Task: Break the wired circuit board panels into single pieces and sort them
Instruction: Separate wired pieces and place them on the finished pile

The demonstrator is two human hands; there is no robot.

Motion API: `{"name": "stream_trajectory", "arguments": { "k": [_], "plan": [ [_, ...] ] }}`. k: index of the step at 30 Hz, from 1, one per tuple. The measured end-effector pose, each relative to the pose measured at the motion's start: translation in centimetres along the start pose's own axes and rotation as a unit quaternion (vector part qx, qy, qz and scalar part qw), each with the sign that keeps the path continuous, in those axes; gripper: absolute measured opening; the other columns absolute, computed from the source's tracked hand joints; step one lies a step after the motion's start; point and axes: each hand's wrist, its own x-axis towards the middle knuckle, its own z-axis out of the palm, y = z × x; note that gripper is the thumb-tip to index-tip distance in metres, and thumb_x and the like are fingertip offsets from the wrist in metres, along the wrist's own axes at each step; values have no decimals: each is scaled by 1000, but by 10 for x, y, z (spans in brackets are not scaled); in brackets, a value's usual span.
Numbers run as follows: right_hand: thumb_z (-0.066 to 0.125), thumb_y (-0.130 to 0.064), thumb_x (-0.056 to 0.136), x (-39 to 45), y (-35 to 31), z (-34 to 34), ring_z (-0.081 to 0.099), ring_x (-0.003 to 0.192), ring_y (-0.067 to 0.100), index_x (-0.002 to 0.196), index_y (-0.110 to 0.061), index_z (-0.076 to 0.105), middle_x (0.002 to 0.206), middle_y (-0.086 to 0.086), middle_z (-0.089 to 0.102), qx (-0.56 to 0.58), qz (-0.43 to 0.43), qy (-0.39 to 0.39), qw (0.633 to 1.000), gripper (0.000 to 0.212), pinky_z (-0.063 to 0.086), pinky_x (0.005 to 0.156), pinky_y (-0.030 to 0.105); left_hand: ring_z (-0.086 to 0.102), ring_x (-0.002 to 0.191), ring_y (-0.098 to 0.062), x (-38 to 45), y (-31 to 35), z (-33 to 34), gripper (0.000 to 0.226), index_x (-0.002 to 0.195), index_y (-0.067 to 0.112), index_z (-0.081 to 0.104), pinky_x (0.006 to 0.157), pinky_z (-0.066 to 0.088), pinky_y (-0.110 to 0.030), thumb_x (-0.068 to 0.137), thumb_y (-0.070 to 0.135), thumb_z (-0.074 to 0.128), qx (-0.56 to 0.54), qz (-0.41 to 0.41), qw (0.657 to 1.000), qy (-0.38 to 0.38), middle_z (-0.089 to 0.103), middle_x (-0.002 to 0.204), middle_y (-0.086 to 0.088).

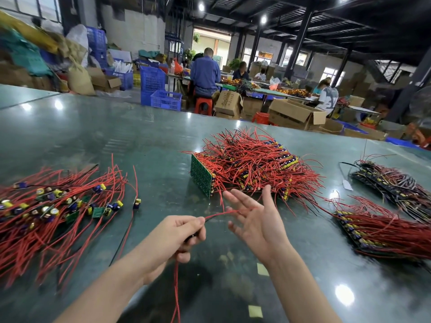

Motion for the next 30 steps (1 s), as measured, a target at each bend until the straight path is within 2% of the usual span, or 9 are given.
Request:
{"name": "stream_trajectory", "arguments": {
  "k": [2, 5, 9, 15, 17, 20, 23, 26, 30],
  "plan": [
    [31, -73, 81, -2, 2, 5, 61, 72, 14, 113, -10, 63, 105, 2, 72, -18, 12, -23, 1000, 78, 43, 67, 30, 22, 43, -6, 1, 0, 0, 39, 58, 17, 60, 39, 25, -15, 94, 29, 51, -21, 11, 999, 23, 36, 52, 5],
    [47, -58, 76, -8, 11, 12, 57, 65, 7, 102, -16, 71, 89, -4, 72, -157, -36, -28, 987, 54, 43, 66, 23, 23, 43, -6, 0, -1, 1, 39, 58, 16, 60, 39, 26, -15, 95, 29, 51, -35, 9, 999, 27, 36, 51, 5],
    [54, -33, 92, -14, 21, 18, 56, 68, 7, 88, -20, 76, 82, -4, 72, -275, -110, -23, 955, 25, 42, 69, 21, 25, 43, -5, 0, -2, 5, 39, 59, 18, 60, 39, 26, -15, 95, 31, 52, -30, 4, 999, 22, 37, 52, 5],
    [57, -26, 91, -15, 15, 19, 53, 64, 5, 75, -19, 76, 71, -3, 70, -300, -167, -15, 939, 26, 41, 62, 15, 22, 43, -5, -2, 2, 7, 41, 56, 18, 58, 38, 22, -15, 95, 32, 50, -20, -14, 1000, -6, 34, 52, 6],
    [60, -26, 90, -15, 15, 18, 53, 64, 5, 74, -19, 76, 69, -2, 70, -311, -168, -14, 935, 25, 41, 60, 13, 24, 42, -5, -1, 0, 9, 40, 59, 18, 60, 38, 21, -15, 95, 32, 51, 15, -9, 1000, 11, 35, 51, 6],
    [67, -28, 85, -14, 15, 16, 53, 61, 3, 71, -14, 76, 67, 1, 69, -341, -179, 15, 923, 22, 40, 61, 14, 31, 40, -3, 0, -5, 12, 28, 75, 16, 64, 38, 23, -15, 97, 25, 50, 96, 43, 993, 57, 37, 52, 5],
    [74, -27, 77, -12, 10, 11, 52, 56, -1, 61, -18, 74, 62, -3, 68, -331, -190, 55, 923, 19, 41, 59, 13, 36, 41, -7, -2, -6, 11, 33, 66, 19, 64, 39, 32, -18, 97, 21, 51, 119, 84, 987, 72, 48, 52, 1],
    [76, -31, 68, -15, 3, 9, 52, 57, -2, 61, -23, 73, 60, -8, 65, -299, -212, 36, 930, 11, 42, 61, 12, 45, 48, -10, -2, 0, 7, 39, 58, 18, 65, 45, 40, -19, 95, 17, 52, 60, 63, 995, 40, 55, 57, 0],
    [69, -47, 59, -18, -2, 8, 53, 59, -1, 62, -27, 72, 59, -9, 63, -303, -218, -18, 927, 20, 44, 64, 12, 27, 42, -7, -5, 7, 3, 24, 54, 20, 56, 37, 22, -15, 75, 25, 66, -15, -4, 999, -49, 41, 53, 3]
  ]
}}
